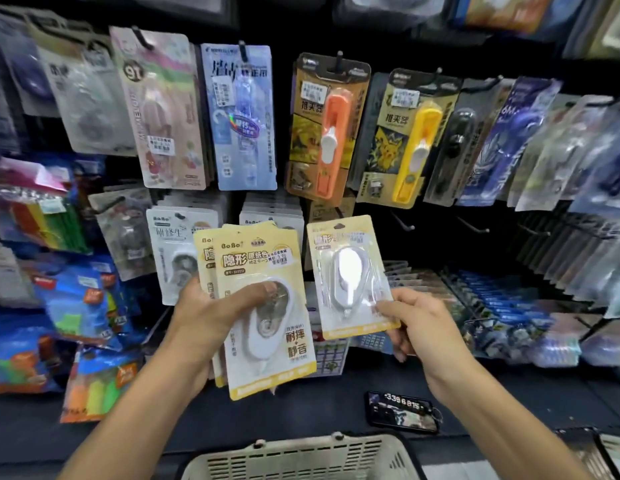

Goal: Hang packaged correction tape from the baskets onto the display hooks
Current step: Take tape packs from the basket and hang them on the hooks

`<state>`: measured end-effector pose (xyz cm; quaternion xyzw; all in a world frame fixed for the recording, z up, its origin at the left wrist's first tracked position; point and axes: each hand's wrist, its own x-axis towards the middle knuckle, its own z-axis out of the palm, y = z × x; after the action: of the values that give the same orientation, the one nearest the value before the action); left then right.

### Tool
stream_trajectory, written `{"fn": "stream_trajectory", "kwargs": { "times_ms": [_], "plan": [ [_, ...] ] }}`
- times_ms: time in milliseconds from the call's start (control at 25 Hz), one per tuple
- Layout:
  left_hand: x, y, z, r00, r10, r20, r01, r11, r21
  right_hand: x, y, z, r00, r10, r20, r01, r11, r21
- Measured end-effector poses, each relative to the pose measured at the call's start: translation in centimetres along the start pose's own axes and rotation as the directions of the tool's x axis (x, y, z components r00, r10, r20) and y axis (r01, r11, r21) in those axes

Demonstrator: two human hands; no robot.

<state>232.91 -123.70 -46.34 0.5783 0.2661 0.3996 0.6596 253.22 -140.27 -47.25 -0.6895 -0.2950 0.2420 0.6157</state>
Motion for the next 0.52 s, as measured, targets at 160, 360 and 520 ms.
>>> {"fn": "stream_trajectory", "kwargs": {
  "times_ms": [160,360,520],
  "plan": [
    [0.0,0.5,0.0,1.0,0.006,0.001,-0.006,0.998,-0.062,-0.6,0.1,0.1,0.993,-0.028,-0.111,0.034,0.998,0.058],
    [0.0,0.6,-0.4,1.0,0.02,0.003,-0.02,0.995,-0.098,-0.6,0.1,0.1,0.986,-0.002,-0.167,0.022,0.992,0.123],
    [0.3,0.3,-0.7,1.0,0.021,0.015,-0.02,0.996,-0.082,0.8,0.4,0.5,0.974,0.068,-0.217,-0.062,0.998,0.032]
  ]
}}
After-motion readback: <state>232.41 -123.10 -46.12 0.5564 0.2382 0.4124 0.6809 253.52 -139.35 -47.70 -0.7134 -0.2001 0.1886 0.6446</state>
